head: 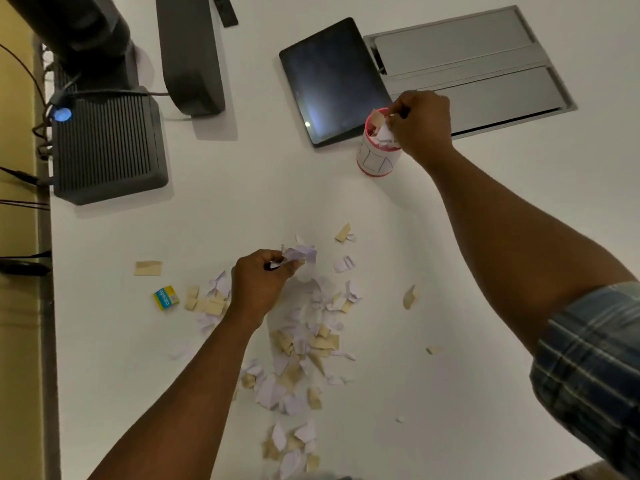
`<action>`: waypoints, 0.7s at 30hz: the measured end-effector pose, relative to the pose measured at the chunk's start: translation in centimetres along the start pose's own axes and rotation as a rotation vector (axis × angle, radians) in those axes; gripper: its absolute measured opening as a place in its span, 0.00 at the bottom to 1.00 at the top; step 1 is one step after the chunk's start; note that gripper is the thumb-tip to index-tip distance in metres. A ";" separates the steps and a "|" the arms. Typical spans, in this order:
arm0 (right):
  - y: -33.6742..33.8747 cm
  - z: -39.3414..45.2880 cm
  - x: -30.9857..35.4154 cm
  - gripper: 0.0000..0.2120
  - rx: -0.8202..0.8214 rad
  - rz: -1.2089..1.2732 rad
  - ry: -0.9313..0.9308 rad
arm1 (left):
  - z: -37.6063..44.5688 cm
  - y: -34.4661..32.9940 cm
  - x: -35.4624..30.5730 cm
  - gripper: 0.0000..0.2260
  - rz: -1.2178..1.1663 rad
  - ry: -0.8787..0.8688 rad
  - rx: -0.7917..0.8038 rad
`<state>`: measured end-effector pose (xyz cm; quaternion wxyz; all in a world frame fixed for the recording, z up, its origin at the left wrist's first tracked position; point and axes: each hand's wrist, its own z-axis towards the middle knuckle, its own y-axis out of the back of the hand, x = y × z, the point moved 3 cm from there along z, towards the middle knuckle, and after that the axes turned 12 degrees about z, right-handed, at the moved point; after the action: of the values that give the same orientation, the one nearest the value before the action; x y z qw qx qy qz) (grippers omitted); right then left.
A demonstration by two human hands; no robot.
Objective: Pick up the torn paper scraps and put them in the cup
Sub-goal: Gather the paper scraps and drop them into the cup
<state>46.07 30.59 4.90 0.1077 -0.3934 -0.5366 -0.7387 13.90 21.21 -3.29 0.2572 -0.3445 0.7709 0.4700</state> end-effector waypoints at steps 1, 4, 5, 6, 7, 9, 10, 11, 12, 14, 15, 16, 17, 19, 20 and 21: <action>-0.4 0.5 0.0 0.07 0.040 -0.060 0.021 | -0.1 0.0 0.2 0.08 0.006 0.001 0.003; -1.9 1.9 0.0 0.11 0.190 -0.229 0.038 | -0.5 0.0 0.7 0.08 0.029 0.006 0.005; -2.5 2.2 -0.1 0.12 0.235 -0.297 0.032 | -0.6 0.1 0.8 0.09 0.042 0.000 0.001; -3.1 2.6 -0.1 0.11 0.273 -0.359 0.023 | -0.7 0.1 0.9 0.09 0.052 -0.011 -0.002; -3.7 2.9 -0.1 0.10 0.302 -0.408 0.020 | -0.7 0.2 0.9 0.09 0.059 -0.023 -0.004; -4.7 3.5 -0.2 0.10 0.316 -0.471 -0.011 | -0.6 0.3 0.9 0.08 0.068 -0.038 -0.005; -5.0 3.8 -0.3 0.10 0.307 -0.482 -0.050 | -0.6 0.4 0.8 0.08 0.073 -0.044 -0.007; -5.3 4.0 -0.6 0.11 0.305 -0.501 -0.079 | -0.5 0.5 0.8 0.08 0.076 -0.050 -0.009; -5.6 4.1 -0.8 0.11 0.305 -0.517 -0.099 | -0.5 0.6 0.7 0.08 0.076 -0.056 -0.013; -6.0 4.5 -1.2 0.11 0.329 -0.569 -0.106 | -0.4 0.6 0.6 0.07 0.065 -0.063 -0.020; -6.2 4.6 -1.4 0.11 0.344 -0.585 -0.109 | -0.4 0.7 0.5 0.08 0.057 -0.063 -0.022; -6.2 4.6 -1.4 0.11 0.356 -0.588 -0.114 | -0.4 0.7 0.4 0.08 0.050 -0.064 -0.021; -6.2 4.7 -1.5 0.12 0.375 -0.589 -0.121 | -0.4 0.7 0.3 0.08 0.044 -0.063 -0.019; -6.2 4.8 -1.5 0.13 0.426 -0.596 -0.120 | -0.4 0.7 0.1 0.09 0.030 -0.062 -0.011; -6.1 4.7 -1.4 0.13 0.461 -0.606 -0.106 | -0.5 0.7 0.0 0.09 0.024 -0.063 -0.008; -6.0 4.6 -1.2 0.13 0.491 -0.614 -0.095 | -0.5 0.7 -0.1 0.09 0.021 -0.065 -0.007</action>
<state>45.51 36.71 0.37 -0.0523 -0.2110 -0.7942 -0.5674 13.40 21.02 -2.58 0.2760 -0.3216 0.7642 0.4863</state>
